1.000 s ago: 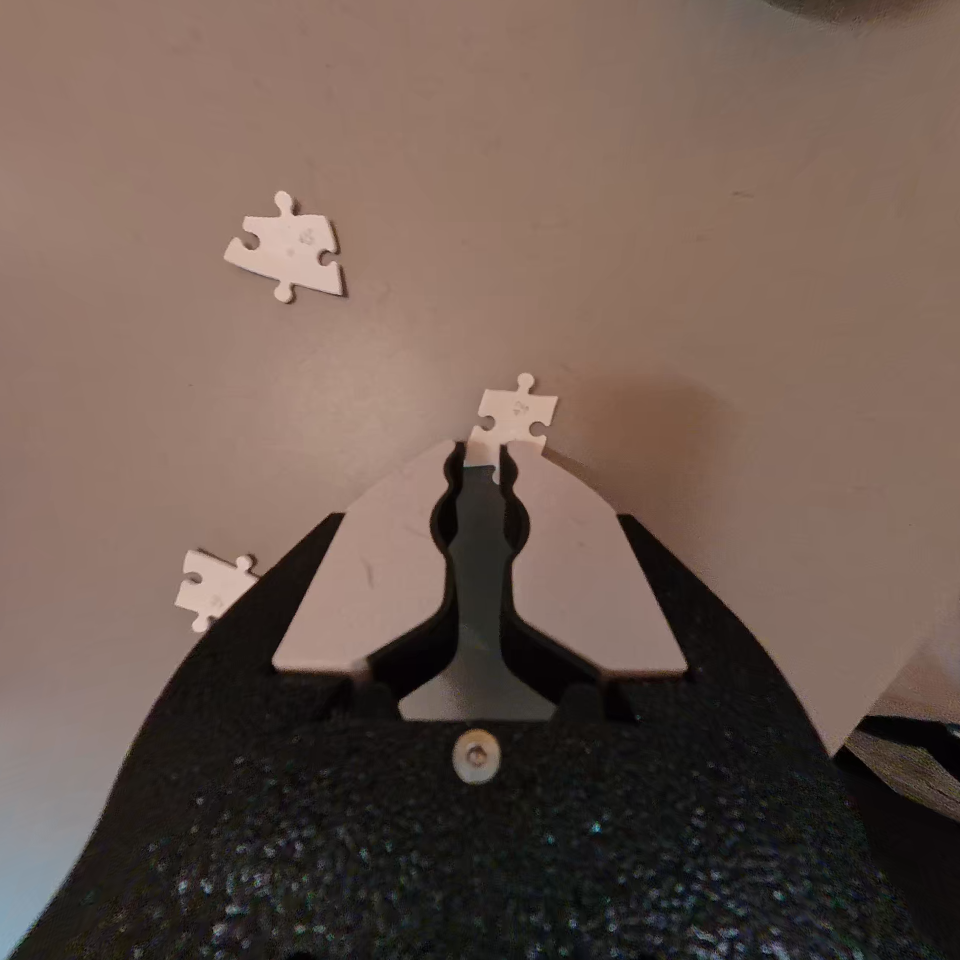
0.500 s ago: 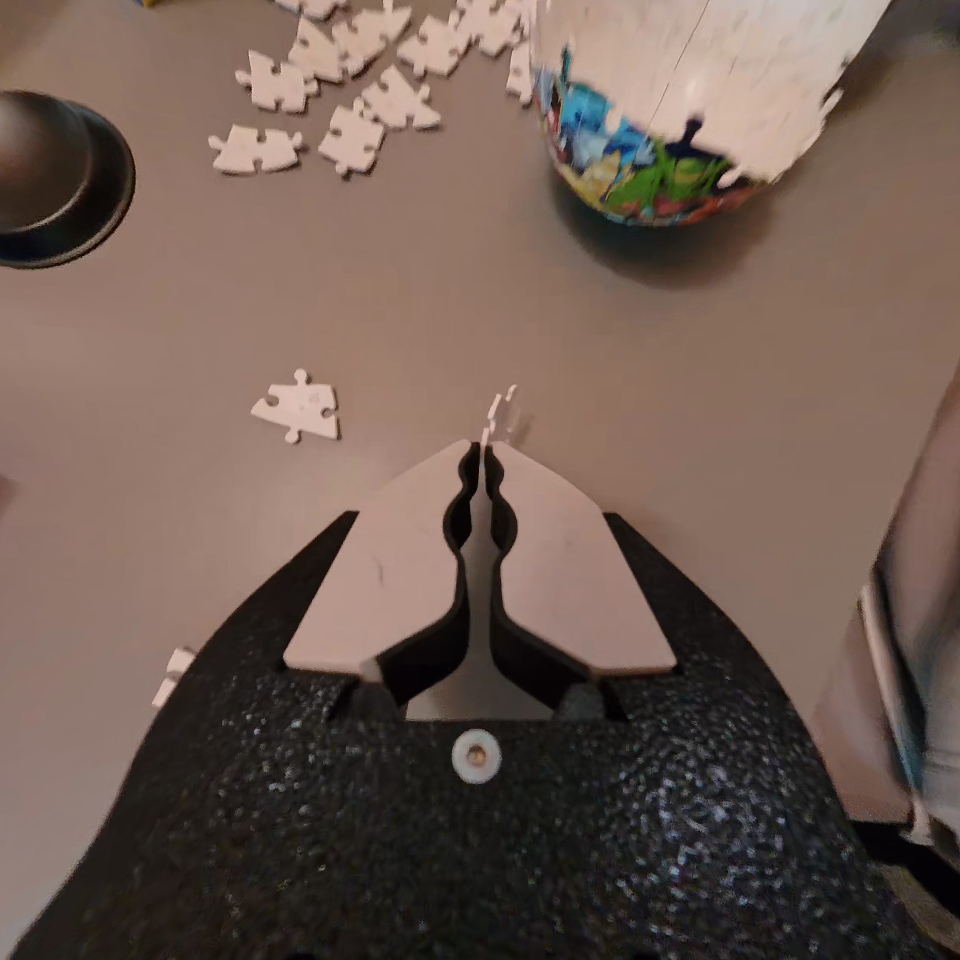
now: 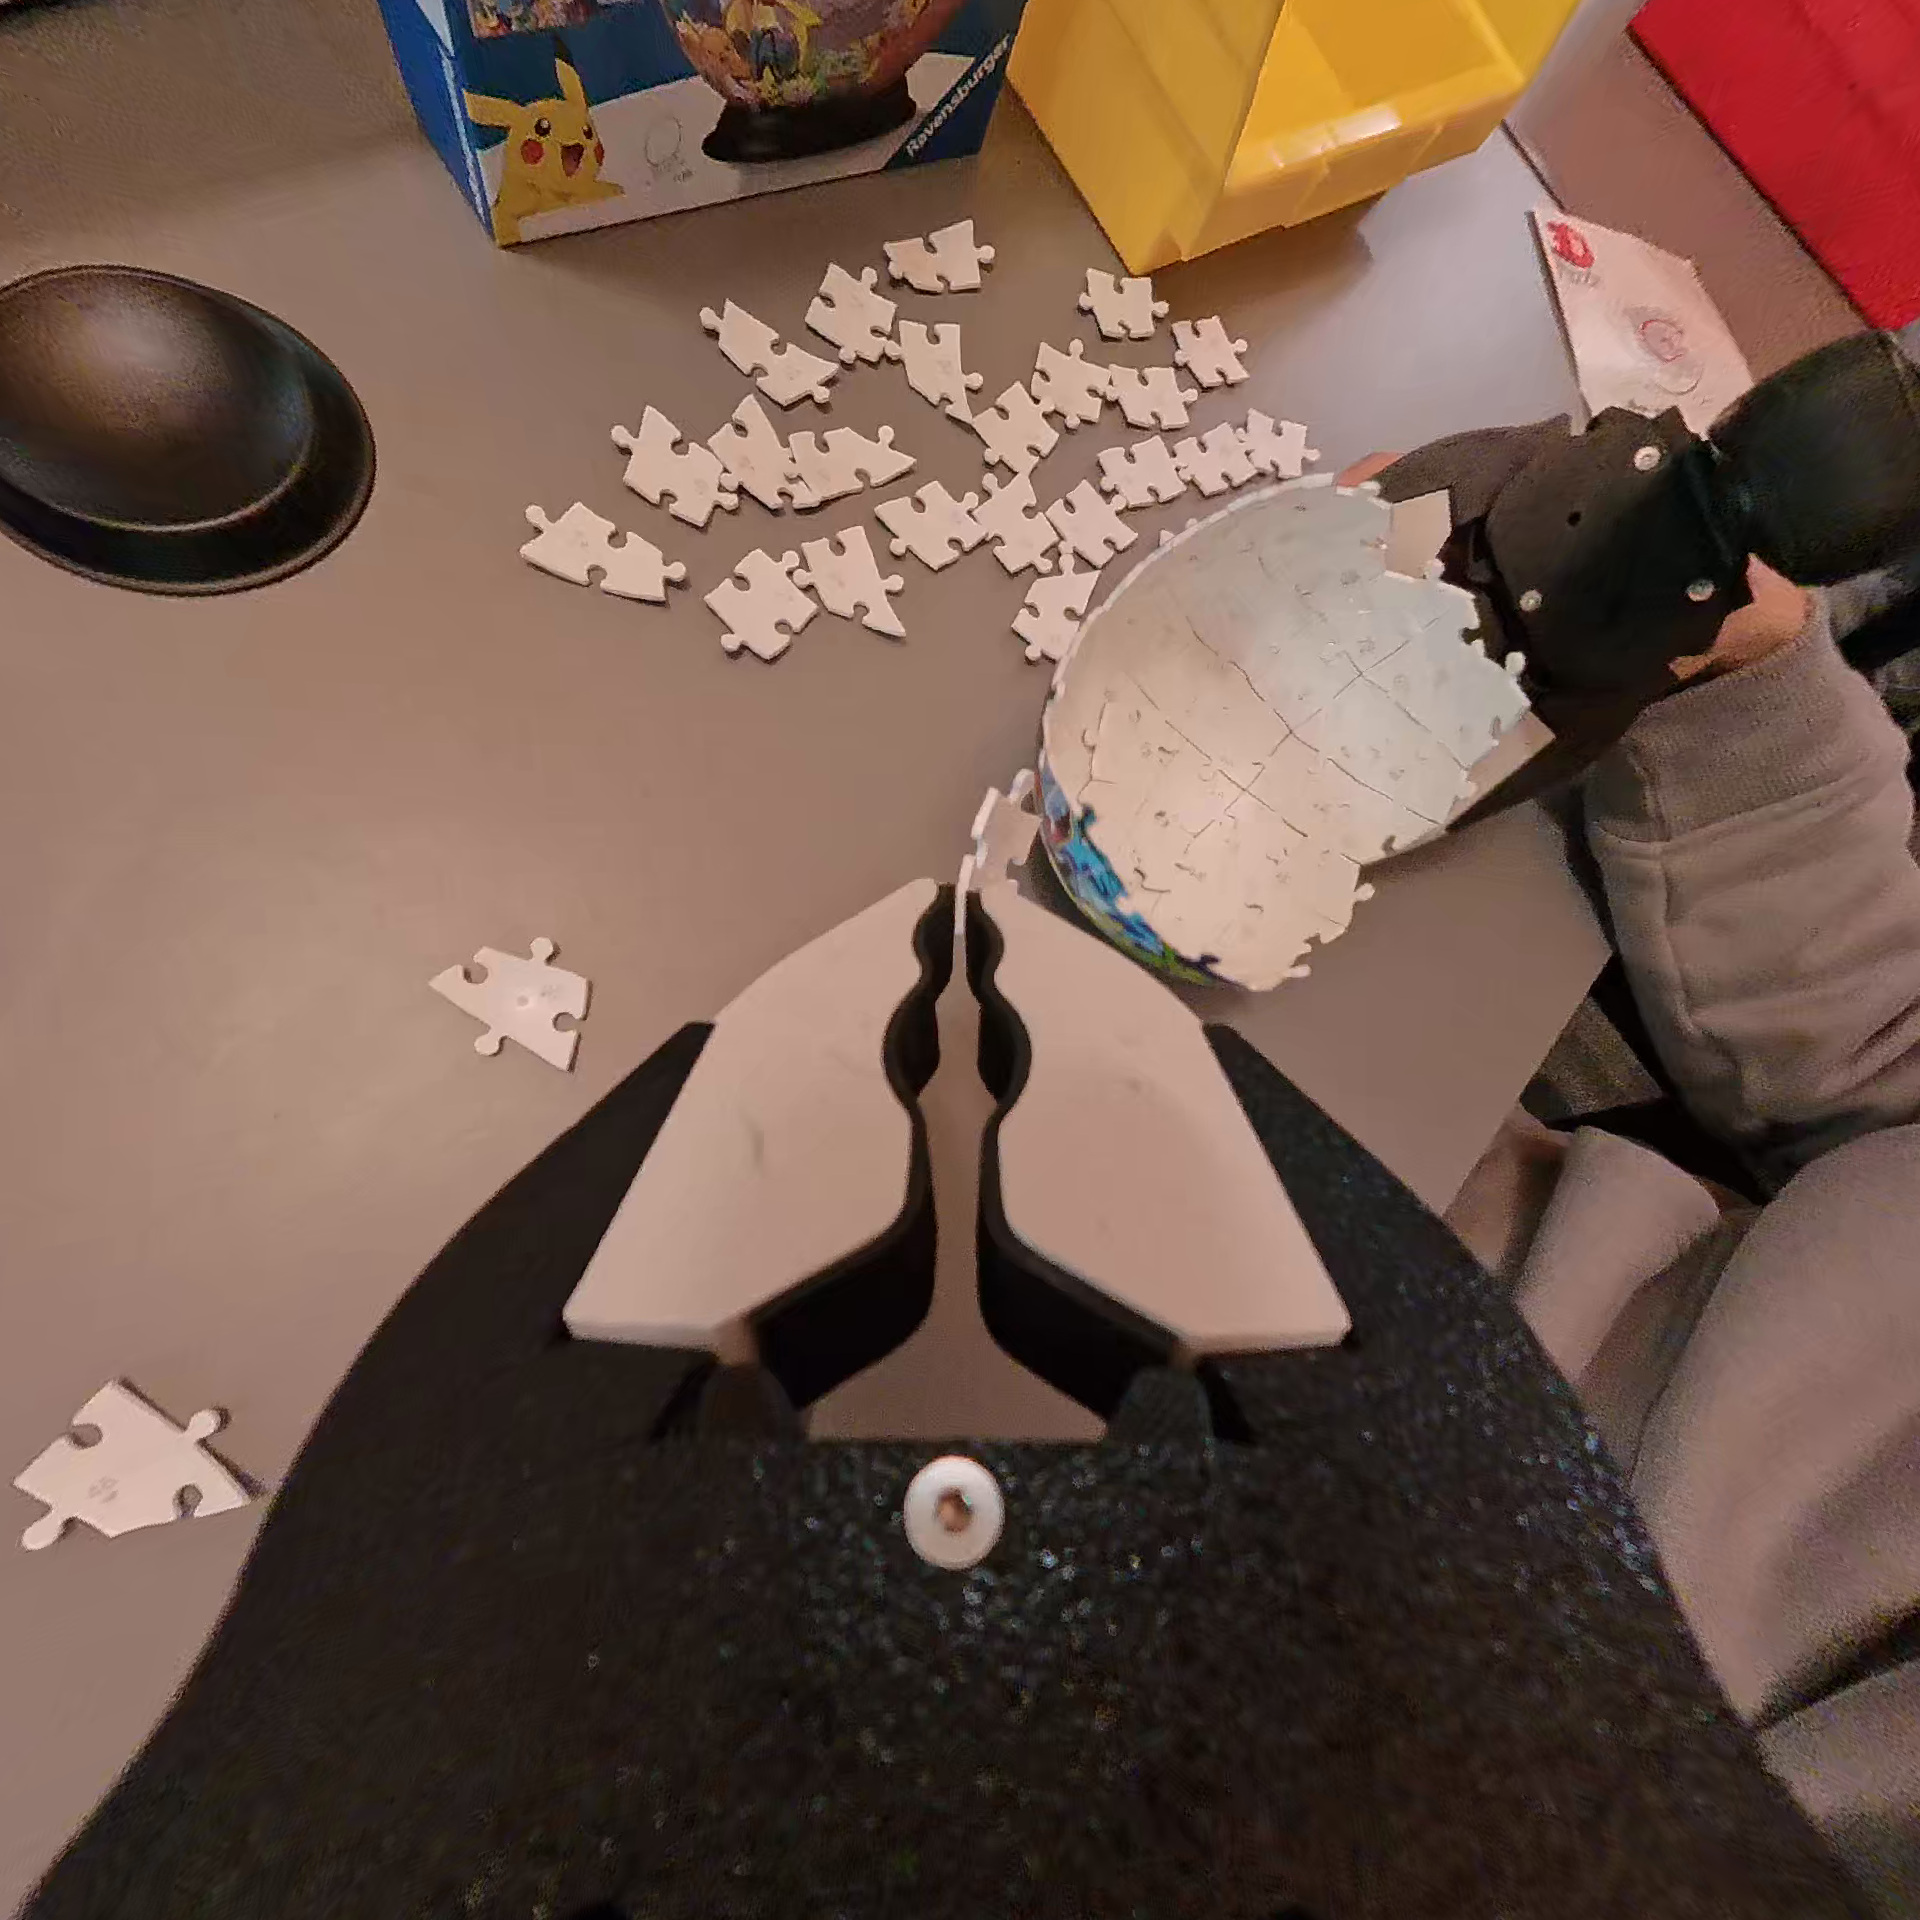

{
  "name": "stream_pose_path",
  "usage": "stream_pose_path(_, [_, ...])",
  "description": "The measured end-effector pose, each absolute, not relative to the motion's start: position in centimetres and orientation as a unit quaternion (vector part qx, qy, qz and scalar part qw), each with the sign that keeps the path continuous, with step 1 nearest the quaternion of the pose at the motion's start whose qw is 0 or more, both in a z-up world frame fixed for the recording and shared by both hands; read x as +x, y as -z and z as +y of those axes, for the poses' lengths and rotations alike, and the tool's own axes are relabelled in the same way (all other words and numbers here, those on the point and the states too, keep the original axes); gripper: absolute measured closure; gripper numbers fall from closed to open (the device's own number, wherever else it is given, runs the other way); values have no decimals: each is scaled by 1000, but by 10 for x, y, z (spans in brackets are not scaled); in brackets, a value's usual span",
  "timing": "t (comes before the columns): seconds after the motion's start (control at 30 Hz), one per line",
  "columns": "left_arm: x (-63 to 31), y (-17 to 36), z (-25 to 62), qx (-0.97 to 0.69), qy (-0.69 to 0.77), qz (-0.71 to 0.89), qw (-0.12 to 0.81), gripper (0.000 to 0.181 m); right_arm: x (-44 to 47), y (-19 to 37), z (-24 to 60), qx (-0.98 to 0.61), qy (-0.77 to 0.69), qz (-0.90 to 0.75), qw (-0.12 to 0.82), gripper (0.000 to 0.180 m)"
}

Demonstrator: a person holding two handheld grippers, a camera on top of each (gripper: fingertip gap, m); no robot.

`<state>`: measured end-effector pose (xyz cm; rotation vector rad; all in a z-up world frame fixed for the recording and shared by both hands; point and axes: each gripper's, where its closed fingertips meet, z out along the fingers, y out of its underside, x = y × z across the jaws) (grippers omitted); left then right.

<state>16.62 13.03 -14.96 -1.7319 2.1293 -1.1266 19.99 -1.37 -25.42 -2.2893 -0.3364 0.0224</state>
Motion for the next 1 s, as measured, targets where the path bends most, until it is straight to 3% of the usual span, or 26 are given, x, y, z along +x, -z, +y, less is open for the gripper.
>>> stream_pose_path(0.2, [160, 182, 143, -621, 340, 705, 49, 180, 196, 249, 2, -895, 28, -146, 420, 65])
stream_pose_path(0.43, [128, 226, 157, -659, 359, 660, 12, 180, 191, 240, 18, -873, 78, -186, 443, 73])
stream_pose_path(0.63, [114, 240, 171, -668, 359, 651, 39, 180, 187, 231, 35, -852, 144, -213, 456, 63])
stream_pose_path(0.77, [104, 252, 175, -646, 336, 683, 59, 157, 181, 226, 49, -840, 189, -232, 453, 62])
stream_pose_path(0.9, [100, 238, 178, -611, 320, 706, 162, 134, 176, 225, 56, -836, 220, -244, 439, 63])
stream_pose_path(1.0, [87, 234, 140, -552, 349, 742, 150, 113, 175, 224, 60, -836, 224, -237, 441, 62])
